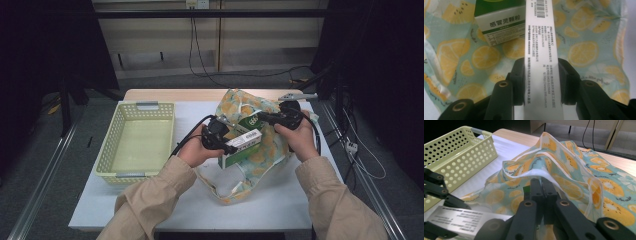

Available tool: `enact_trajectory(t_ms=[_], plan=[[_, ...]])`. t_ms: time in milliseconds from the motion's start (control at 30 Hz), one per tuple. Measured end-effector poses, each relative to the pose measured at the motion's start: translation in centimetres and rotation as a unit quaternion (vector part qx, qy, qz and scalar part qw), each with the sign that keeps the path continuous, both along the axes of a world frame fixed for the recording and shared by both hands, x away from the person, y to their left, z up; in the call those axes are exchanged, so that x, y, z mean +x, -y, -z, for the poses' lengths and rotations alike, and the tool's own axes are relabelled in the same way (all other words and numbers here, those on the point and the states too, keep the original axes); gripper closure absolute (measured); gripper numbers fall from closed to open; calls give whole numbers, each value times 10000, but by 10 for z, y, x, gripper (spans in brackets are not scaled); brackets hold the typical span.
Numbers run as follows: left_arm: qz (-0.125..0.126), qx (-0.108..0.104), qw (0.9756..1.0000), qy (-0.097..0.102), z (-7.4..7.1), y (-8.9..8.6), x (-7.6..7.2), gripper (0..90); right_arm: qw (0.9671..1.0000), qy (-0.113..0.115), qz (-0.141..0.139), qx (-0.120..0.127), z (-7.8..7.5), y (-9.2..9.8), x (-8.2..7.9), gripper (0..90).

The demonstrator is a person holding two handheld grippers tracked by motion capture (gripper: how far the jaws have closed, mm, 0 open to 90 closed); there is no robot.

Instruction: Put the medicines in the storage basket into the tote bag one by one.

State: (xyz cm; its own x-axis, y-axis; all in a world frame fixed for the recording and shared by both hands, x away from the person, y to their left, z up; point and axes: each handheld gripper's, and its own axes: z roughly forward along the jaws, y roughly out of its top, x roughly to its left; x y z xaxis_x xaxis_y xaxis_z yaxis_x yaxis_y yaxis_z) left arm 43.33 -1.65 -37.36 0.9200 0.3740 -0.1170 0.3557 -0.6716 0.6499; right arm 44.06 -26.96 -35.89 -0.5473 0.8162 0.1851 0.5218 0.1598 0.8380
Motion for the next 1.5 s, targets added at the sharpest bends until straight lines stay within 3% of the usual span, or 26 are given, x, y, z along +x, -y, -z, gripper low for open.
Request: enact_trajectory(t_ms=[633,900,1000,1167,1300,1500], plan=[[-447,-233,9985,223,7,47,27,630,10000,-12,32,15,1,2,0,900],[-673,-422,9966,195,14,64,37,630,10000,-19,80,34,1,7,0,900],[-753,-544,9953,280,17,68,39,628,9999,-30,104,36,1,8,1,900],[-806,-692,9938,330,21,68,41,609,9999,-37,99,11,1,9,1,900],[-874,-666,9932,373,20,63,40,463,9999,-54,93,0,1,8,1,900],[-693,-401,9962,349,17,50,35,416,10000,-38,88,-7,1,8,1,900]])
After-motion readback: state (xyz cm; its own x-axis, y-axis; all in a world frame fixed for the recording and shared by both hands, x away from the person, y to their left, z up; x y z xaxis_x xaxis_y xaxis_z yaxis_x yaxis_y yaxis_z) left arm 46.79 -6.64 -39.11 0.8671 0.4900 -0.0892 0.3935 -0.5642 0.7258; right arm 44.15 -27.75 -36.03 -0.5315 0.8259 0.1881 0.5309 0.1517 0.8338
